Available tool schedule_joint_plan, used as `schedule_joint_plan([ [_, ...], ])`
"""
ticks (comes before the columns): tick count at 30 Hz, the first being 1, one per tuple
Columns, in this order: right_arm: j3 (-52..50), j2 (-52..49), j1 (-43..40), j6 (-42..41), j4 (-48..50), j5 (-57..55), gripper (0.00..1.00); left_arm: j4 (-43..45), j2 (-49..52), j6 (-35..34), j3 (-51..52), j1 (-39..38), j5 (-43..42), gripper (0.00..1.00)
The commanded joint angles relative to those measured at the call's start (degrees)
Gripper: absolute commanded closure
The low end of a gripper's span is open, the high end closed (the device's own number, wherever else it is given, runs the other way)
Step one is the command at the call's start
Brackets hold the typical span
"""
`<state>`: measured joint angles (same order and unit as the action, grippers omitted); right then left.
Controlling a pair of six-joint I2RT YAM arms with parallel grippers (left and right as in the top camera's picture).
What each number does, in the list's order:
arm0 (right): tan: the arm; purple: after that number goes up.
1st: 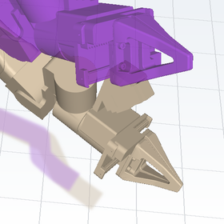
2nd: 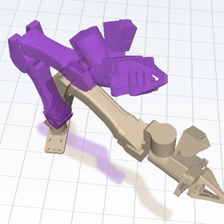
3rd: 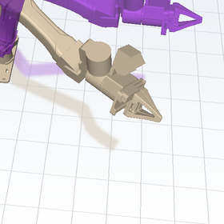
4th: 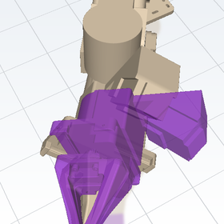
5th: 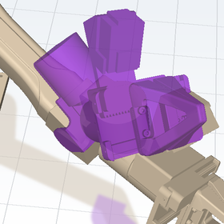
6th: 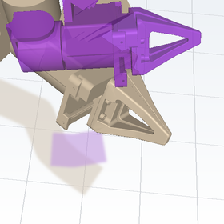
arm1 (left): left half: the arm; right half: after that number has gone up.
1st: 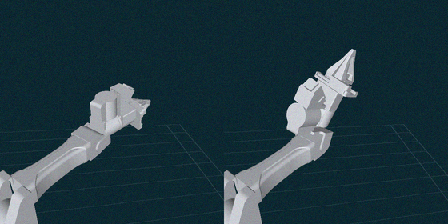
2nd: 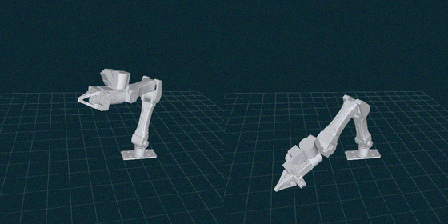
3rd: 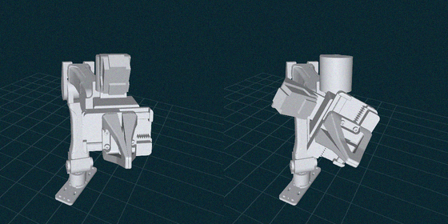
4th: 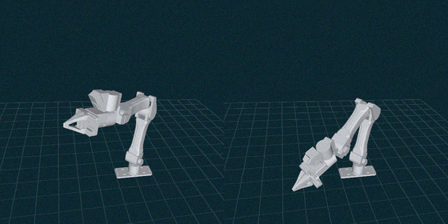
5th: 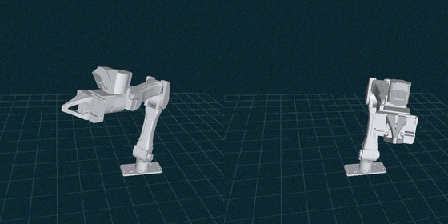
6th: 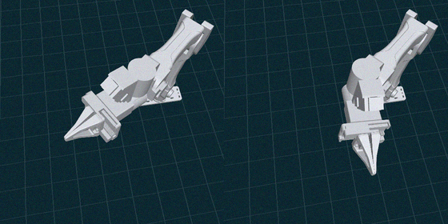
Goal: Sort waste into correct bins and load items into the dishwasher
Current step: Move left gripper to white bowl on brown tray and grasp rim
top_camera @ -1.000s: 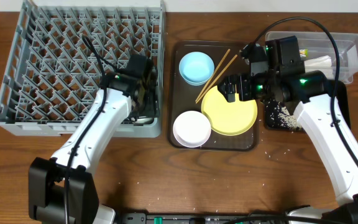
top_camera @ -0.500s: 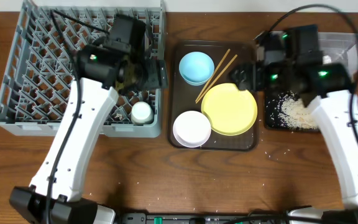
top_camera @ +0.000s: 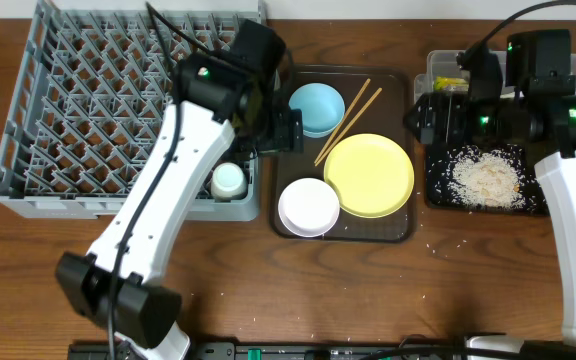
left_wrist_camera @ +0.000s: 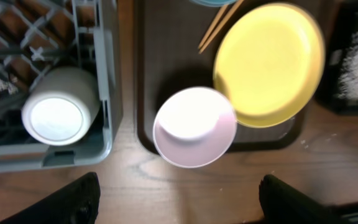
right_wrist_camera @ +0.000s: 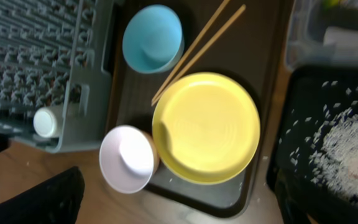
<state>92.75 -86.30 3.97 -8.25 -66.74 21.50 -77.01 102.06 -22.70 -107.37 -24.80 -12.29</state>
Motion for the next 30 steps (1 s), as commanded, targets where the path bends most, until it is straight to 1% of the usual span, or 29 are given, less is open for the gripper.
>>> schedule_joint_plan([
  [1,-0.33,0.44,2.71,0.59,-1.42,0.31,0.07,-2.16,-0.26,-0.26,-0.42,0.22,-0.98,0.16],
  [4,-1.90,0.13,5.14,0.11,-2.05,0.33,0.10,-4.09,-0.26,0.26,-0.28,-0.07,-0.96,0.16],
  [8,-5.79,0.02,8.13,-0.94,-1.18,0.26,0.11,-6.45,-0.26,0.37,0.44,-0.52,-0.98,0.16],
  [15,-13.60,-0.09,12.55,-4.28,4.20,0.37,0.12,-7.15,-0.17,0.37,2.69,-1.62,-0.98,0.16],
  [17,-15.10,-0.11,13.68,-5.11,5.73,0.35,0.11,-6.29,-0.15,0.35,3.65,-2.10,-0.98,0.16],
  [20,-16.15,-0.11,14.62,-5.66,6.82,0.33,0.05,-4.63,-0.15,0.35,5.31,-3.04,-0.96,0.16],
  [27,-16.17,-0.13,14.58,-5.92,7.34,-1.99,0.04,1.01,-0.13,0.20,11.41,-5.90,-0.96,0.16],
  [30,-16.17,-0.11,13.92,-6.80,7.72,-4.46,0.04,3.06,-0.13,-1.25,14.45,-6.14,-0.55,0.16],
])
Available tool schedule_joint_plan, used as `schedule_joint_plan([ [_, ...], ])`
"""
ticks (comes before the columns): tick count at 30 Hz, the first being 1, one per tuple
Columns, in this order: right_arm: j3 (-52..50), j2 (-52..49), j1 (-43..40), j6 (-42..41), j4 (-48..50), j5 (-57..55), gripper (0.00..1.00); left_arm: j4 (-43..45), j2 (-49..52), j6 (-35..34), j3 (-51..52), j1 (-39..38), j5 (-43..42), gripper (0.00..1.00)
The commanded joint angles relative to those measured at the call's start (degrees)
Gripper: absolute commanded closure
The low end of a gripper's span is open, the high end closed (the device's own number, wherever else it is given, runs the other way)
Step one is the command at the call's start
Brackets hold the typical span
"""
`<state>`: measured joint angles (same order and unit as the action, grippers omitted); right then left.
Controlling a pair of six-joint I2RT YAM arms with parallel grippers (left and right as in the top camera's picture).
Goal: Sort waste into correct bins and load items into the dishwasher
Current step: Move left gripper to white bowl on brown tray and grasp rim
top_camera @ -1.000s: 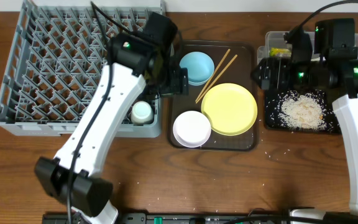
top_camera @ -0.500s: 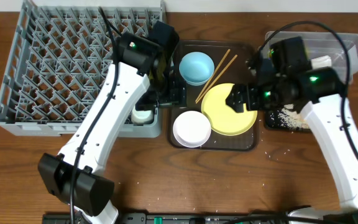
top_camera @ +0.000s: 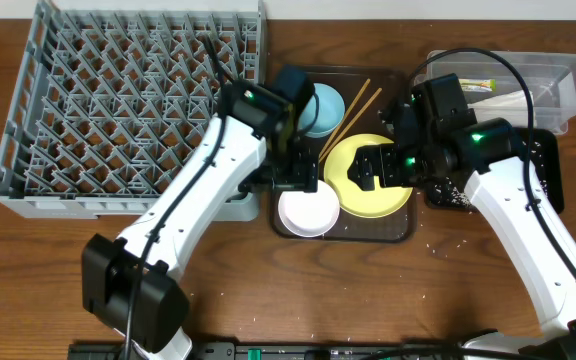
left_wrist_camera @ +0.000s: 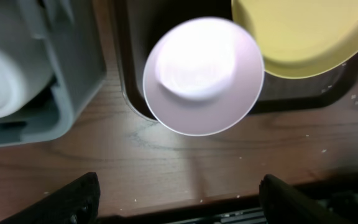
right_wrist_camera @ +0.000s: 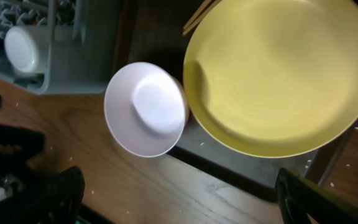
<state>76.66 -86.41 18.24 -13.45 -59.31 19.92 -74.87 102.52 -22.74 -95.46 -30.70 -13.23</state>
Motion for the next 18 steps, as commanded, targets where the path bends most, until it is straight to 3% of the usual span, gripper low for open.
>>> schedule_joint_plan([
  [1,-0.09,0.00,-0.72,-1.81,0.37,-3.45,0.03,1.53,-0.59,-1.16,3.43,-0.24,0.42,0.16],
  [18,-0.09,-0.02,-2.32,-1.75,1.90,-3.63,0.01,12.96,0.07,-0.94,10.23,-0.02,3.43,0.16],
])
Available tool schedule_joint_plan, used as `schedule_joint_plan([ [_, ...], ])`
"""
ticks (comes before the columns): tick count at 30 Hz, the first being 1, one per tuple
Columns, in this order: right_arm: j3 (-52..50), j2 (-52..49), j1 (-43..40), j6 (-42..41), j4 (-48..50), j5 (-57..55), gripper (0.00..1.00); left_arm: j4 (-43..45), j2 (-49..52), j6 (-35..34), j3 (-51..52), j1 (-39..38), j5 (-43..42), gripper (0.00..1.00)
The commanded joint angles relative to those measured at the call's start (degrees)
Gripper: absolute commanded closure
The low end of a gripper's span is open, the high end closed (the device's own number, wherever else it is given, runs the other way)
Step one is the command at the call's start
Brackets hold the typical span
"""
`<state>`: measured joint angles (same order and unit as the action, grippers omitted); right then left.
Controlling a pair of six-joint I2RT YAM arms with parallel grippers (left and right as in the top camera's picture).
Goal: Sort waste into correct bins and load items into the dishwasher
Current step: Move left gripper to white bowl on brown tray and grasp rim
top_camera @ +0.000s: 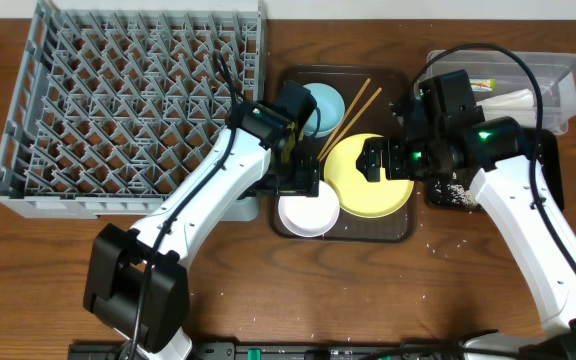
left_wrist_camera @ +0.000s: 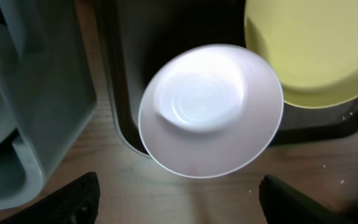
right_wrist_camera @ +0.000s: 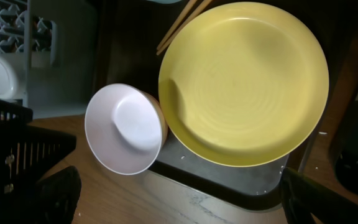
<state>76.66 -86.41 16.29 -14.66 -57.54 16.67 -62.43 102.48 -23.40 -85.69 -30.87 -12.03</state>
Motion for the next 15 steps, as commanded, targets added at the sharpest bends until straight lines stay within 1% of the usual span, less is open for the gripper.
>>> schedule_joint_plan([
  [1,-0.09,-0.02,-0.37,-0.55,0.13,-0.37,0.01,1.03,0.28,-0.28,0.48,0.15,2.23,0.16],
  [6,-0.09,-0.02,-0.37,-0.55,0.11,-0.35,0.01,3.39,1.20,-0.26,0.48,0.15,2.71,0.16],
  [10,-0.09,-0.02,-0.37,-0.55,0.11,-0.37,0.01,4.50,2.34,-0.24,0.48,0.15,5.09,0.16],
  [15,-0.09,-0.02,-0.37,-0.55,0.11,-0.37,0.01,5.60,5.11,1.33,0.48,0.15,5.20,0.16],
])
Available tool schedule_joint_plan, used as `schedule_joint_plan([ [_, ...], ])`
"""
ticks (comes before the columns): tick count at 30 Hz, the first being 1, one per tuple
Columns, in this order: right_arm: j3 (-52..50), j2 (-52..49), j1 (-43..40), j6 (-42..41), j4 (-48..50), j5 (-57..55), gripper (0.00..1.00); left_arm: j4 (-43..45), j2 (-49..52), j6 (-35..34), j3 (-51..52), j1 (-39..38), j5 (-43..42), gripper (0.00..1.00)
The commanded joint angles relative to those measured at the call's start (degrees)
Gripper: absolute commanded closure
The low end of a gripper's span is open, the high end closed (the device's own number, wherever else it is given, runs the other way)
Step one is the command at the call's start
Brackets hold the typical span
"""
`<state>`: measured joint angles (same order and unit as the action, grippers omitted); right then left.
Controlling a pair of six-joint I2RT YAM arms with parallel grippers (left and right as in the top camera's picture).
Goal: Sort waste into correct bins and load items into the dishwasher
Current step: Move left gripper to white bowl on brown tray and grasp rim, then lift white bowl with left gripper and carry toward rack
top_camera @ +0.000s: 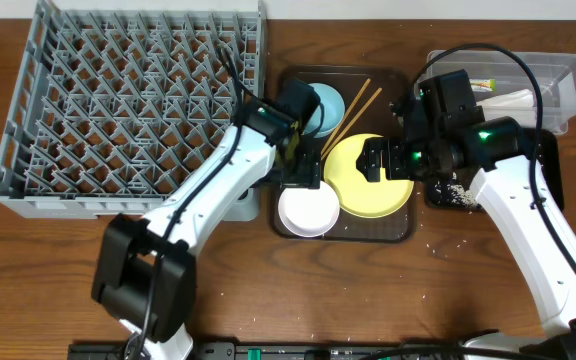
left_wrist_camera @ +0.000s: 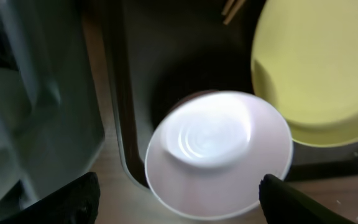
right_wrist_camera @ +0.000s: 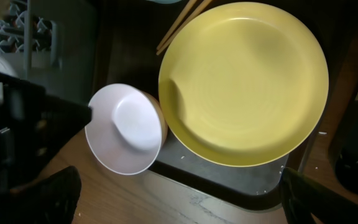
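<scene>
A white bowl (left_wrist_camera: 219, 152) sits at the front left of the dark tray (top_camera: 393, 232), beside a yellow plate (right_wrist_camera: 244, 81). At the tray's back are a blue bowl (top_camera: 324, 106) and chopsticks (top_camera: 348, 120). My left gripper (left_wrist_camera: 179, 211) hangs open just above the white bowl, with its fingers (left_wrist_camera: 67, 202) wide apart and nothing between them. It also shows in the overhead view (top_camera: 300, 170). My right gripper (right_wrist_camera: 185, 205) is open over the yellow plate's near side, and from overhead it is seen at the plate's right edge (top_camera: 380, 160).
The grey dish rack (top_camera: 118, 100) fills the left and holds a white cup at its near right corner. A black bin with rice (top_camera: 453, 195) and a clear bin (top_camera: 553, 75) stand on the right, partly under my right arm.
My left gripper has shifted a little farther over the tray, so the white bowl sits lower in its view. In the right wrist view it now reaches the bowl's left edge. The right arm is unchanged.
First my left gripper was open at the rack's edge by the tray and my right was over the rice bin. Then both were over the tray, left by the white bowl, right over the yellow plate. They have stayed there, open, with the left closing on the bowl.
</scene>
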<state>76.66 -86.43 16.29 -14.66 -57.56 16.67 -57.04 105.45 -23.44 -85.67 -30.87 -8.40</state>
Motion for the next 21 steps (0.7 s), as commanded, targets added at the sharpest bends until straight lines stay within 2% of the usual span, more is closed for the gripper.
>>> schedule_joint_plan([
  [1,-0.09,0.00,-0.37,-0.55,0.13,-0.35,0.01,0.35,2.84,1.40,0.46,0.15,1.60,0.16],
  [10,-0.09,0.00,-0.37,-0.55,0.13,-0.35,0.01,2.05,5.81,6.08,0.46,0.15,1.57,0.18],
  [15,-0.09,0.00,-0.37,-0.55,0.13,-0.37,0.01,1.97,5.84,14.43,0.48,0.20,1.60,0.20],
  [21,-0.09,0.00,-0.37,-0.55,0.11,-0.35,0.01,3.04,5.84,18.71,0.48,0.20,1.60,0.23],
])
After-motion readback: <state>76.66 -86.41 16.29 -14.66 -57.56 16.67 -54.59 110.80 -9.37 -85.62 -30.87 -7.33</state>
